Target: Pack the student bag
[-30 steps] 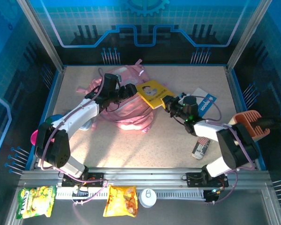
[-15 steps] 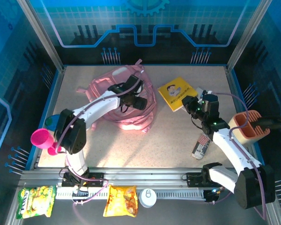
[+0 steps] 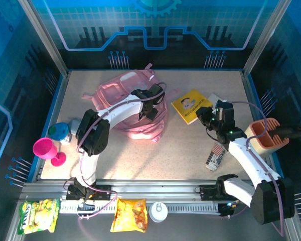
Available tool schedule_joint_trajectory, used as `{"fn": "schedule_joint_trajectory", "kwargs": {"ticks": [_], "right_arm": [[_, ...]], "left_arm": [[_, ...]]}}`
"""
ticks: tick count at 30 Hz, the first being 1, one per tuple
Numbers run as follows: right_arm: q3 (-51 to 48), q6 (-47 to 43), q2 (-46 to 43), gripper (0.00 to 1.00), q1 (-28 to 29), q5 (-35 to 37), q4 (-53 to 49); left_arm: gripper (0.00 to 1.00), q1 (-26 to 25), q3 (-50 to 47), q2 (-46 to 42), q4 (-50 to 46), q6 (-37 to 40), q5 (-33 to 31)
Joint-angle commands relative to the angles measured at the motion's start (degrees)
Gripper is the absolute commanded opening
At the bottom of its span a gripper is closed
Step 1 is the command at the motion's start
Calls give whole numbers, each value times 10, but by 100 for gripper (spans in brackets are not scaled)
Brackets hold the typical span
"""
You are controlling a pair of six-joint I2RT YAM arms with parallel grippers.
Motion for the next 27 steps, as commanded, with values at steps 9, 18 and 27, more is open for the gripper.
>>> {"fn": "schedule_joint_trajectory", "kwargs": {"ticks": [9, 18, 27], "right_arm": [[12, -3, -14, 1, -7, 9, 27], [16, -11, -22, 1, -14, 17, 14], [9, -27, -39, 1, -25, 20, -8]], "left_arm": [[37, -9, 41, 36, -46, 2, -63], [7, -9, 39, -13, -24, -4, -44], [0, 6, 27, -86, 17, -25, -17]]}}
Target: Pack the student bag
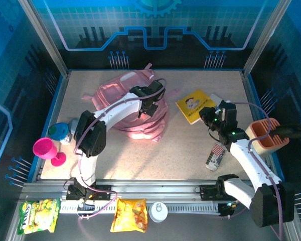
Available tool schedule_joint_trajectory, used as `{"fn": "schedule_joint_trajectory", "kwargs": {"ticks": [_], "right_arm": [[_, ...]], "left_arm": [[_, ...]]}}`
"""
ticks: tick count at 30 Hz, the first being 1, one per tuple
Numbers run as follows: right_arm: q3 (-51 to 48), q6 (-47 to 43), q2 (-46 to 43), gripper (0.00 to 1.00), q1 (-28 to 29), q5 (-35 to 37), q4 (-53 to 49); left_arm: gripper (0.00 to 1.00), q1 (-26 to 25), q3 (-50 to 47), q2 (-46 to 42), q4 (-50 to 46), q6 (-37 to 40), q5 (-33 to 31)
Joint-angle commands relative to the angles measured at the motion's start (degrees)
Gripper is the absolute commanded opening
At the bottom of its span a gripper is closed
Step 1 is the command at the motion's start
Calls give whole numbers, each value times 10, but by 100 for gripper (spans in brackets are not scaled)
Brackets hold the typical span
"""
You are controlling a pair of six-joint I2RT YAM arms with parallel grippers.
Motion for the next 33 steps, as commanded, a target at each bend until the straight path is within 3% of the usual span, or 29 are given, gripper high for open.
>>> {"fn": "schedule_joint_trajectory", "kwargs": {"ticks": [1, 14, 33], "right_arm": [[7, -17, -17, 1, -7, 3, 17], [8, -21, 32, 1, 35, -100, 108], [32, 25, 192, 2, 156, -152, 320]], "left_arm": [[0, 7, -2, -63, 42, -32, 21], [0, 36, -36, -162, 166, -59, 58], [0, 47, -29, -178, 172, -82, 118]]}}
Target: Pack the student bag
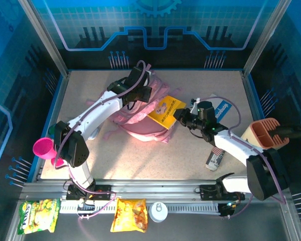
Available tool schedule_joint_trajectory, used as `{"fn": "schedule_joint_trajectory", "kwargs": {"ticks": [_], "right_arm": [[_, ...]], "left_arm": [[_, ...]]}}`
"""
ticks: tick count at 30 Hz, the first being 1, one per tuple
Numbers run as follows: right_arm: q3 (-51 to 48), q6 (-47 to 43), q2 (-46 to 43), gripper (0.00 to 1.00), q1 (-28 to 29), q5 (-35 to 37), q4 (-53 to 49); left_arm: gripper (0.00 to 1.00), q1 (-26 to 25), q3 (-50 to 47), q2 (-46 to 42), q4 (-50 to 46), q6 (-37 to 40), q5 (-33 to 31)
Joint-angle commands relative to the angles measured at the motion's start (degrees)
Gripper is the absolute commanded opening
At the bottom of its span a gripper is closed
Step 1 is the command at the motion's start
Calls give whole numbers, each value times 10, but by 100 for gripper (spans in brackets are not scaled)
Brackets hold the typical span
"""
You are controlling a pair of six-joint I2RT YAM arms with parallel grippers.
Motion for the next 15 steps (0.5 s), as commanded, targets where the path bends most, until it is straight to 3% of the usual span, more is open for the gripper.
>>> {"fn": "schedule_joint_trajectory", "kwargs": {"ticks": [1, 11, 15], "right_arm": [[37, 13, 24, 2, 21, -7, 94], [72, 63, 142, 2, 63, 83, 149], [89, 118, 217, 1, 78, 81, 193]], "left_arm": [[0, 1, 10, -49, 61, -17, 24], [0, 4, 2, -63, 71, -15, 28], [0, 5, 1, -68, 73, -19, 30]]}}
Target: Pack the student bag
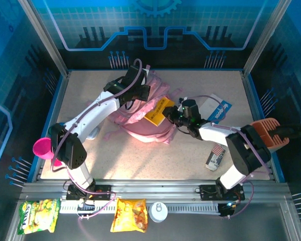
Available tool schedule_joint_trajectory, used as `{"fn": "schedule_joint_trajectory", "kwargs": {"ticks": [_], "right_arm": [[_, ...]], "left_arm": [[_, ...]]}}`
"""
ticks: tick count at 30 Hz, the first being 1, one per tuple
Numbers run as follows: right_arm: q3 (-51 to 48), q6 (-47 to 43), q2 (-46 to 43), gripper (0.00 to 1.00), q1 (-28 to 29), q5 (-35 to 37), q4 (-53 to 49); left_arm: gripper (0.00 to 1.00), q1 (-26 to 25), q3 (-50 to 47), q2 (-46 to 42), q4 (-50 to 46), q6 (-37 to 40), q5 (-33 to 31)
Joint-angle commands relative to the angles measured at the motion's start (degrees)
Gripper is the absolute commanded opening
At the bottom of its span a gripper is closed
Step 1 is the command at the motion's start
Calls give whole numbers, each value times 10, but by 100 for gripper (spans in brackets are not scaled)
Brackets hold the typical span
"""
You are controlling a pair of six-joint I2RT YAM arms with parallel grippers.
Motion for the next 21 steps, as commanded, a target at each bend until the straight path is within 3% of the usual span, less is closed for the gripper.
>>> {"fn": "schedule_joint_trajectory", "kwargs": {"ticks": [1, 6, 11, 21], "right_arm": [[27, 61, 56, 1, 21, 17, 95], [52, 113, 121, 4, 35, 41, 106], [113, 100, 149, 4, 51, 71, 50], [174, 110, 216, 1, 63, 99, 64]], "left_arm": [[0, 0, 3, -50, 71, -12, 20], [0, 2, -12, -58, 73, -19, 26], [0, 6, -14, -63, 69, -24, 31], [0, 17, -23, -66, 68, -44, 57]]}}
